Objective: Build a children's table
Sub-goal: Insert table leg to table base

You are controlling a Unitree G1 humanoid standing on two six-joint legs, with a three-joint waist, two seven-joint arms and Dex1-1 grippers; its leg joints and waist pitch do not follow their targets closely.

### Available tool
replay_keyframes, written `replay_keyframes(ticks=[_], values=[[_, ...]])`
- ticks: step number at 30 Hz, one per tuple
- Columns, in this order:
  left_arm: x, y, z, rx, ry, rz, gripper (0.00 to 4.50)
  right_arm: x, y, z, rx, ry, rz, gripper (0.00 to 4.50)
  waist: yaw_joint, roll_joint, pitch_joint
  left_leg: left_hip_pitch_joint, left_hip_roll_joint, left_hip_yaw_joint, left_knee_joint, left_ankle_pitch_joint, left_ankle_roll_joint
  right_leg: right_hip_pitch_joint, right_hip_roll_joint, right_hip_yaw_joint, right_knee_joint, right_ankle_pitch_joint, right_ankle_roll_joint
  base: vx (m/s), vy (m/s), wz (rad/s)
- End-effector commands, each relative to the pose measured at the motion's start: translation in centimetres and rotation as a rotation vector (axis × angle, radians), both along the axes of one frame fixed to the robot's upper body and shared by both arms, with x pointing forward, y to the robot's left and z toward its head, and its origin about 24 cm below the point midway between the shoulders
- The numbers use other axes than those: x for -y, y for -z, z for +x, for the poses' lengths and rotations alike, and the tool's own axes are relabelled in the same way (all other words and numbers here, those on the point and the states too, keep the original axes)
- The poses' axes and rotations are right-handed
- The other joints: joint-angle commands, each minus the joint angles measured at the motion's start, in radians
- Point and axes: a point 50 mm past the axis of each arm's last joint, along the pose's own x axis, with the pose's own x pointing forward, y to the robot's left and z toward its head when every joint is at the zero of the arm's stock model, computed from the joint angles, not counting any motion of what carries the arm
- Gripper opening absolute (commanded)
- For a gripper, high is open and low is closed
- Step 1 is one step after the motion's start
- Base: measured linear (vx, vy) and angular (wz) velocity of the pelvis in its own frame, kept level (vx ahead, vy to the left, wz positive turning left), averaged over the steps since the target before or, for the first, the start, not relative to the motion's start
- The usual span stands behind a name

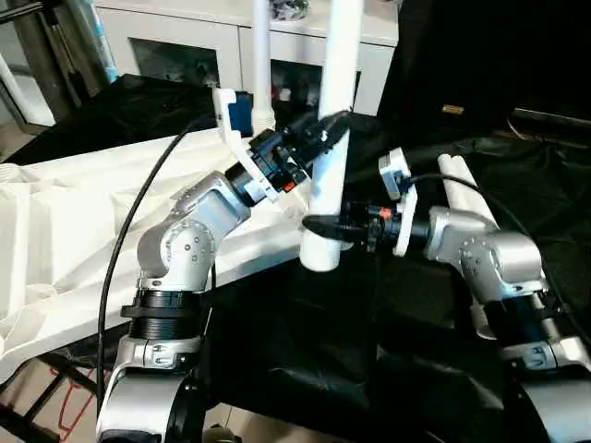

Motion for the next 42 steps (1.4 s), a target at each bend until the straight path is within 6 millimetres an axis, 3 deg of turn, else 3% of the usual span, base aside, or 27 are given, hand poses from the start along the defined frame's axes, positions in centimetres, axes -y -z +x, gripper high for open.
replay_keyframes(ticks=[1,9,12,17,20,29,30,32,33,34,42], values=[[0.68,-0.75,-0.02,0.028,0.020,0.014,1.94,0.16,0.01,0.02,0.007,-0.001,-0.028,1.89,0.003,-0.010,-0.085,-0.004,0.007,0.006,-0.053,-0.004,0.060,0.078,-0.060,0.039,-0.064,0.003,-0.228,0.000,0.000,0.00],[0.18,-0.49,0.45,0.001,-0.017,0.031,1.87,0.34,0.27,-0.12,0.013,-0.015,-0.054,1.88,0.003,-0.011,-0.084,-0.004,0.007,0.005,-0.053,-0.016,0.054,0.078,-0.061,0.039,-0.066,-0.025,-0.221,0.000,0.000,0.00],[0.21,-0.79,-0.03,-0.016,0.060,-0.003,2.50,0.36,0.26,-0.07,0.015,-0.014,-0.056,1.88,0.004,-0.011,-0.085,-0.005,0.006,0.006,-0.052,-0.009,0.053,0.079,-0.061,0.039,-0.063,-0.012,-0.226,0.000,0.000,0.00],[0.51,-0.62,-0.07,-0.002,0.044,0.045,2.91,0.31,0.24,0.00,0.018,-0.016,-0.060,1.88,0.004,-0.010,-0.084,-0.004,0.008,0.005,-0.053,-0.011,0.058,0.078,-0.061,0.038,-0.064,-0.014,-0.227,0.000,0.000,0.00],[0.52,-0.52,0.10,0.004,0.023,0.055,2.91,0.27,0.22,0.05,0.020,-0.016,-0.060,1.88,0.004,-0.010,-0.084,-0.003,0.008,0.005,-0.053,-0.017,0.058,0.078,-0.062,0.039,-0.066,-0.023,-0.224,0.000,0.000,0.00],[-0.12,-0.64,0.84,-0.018,-0.028,0.033,2.15,0.41,0.41,0.13,0.032,-0.001,-0.082,1.88,0.004,-0.012,-0.086,-0.005,0.006,0.005,-0.051,-0.003,0.058,0.080,-0.061,0.039,-0.063,0.001,-0.225,0.000,0.000,0.00],[-0.12,-0.68,0.86,-0.015,-0.032,0.032,1.91,0.46,0.41,0.19,0.027,0.003,-0.085,1.88,0.004,-0.010,-0.086,-0.006,0.006,0.005,-0.052,-0.003,0.059,0.080,-0.062,0.039,-0.062,0.002,-0.225,0.000,0.000,0.00],[-0.08,-0.76,0.83,-0.005,-0.028,0.029,1.87,0.43,0.25,0.20,0.009,-0.005,-0.070,1.88,0.004,-0.011,-0.085,-0.004,0.007,0.005,-0.052,-0.009,0.061,0.079,-0.061,0.038,-0.064,-0.003,-0.230,0.000,0.000,0.00],[-0.07,-0.76,0.82,-0.003,-0.028,0.029,1.86,0.43,0.24,0.21,0.010,-0.004,-0.071,2.44,0.004,-0.011,-0.085,-0.004,0.007,0.005,-0.052,-0.012,0.062,0.079,-0.061,0.039,-0.065,-0.008,-0.229,0.000,0.000,0.00],[-0.02,-0.82,0.75,0.007,-0.021,0.030,1.84,0.41,0.16,0.27,0.016,-0.003,-0.074,2.58,0.005,-0.011,-0.084,-0.004,0.007,0.005,-0.053,-0.014,0.059,0.079,-0.062,0.038,-0.065,-0.016,-0.227,0.000,0.000,0.00],[0.04,-0.99,0.67,0.013,-0.015,0.018,1.80,0.43,0.18,0.61,0.041,0.018,-0.105,3.27,0.004,-0.012,-0.085,-0.005,0.007,0.006,-0.052,-0.012,0.056,0.079,-0.063,0.039,-0.064,-0.015,-0.228,0.000,0.000,0.00]])
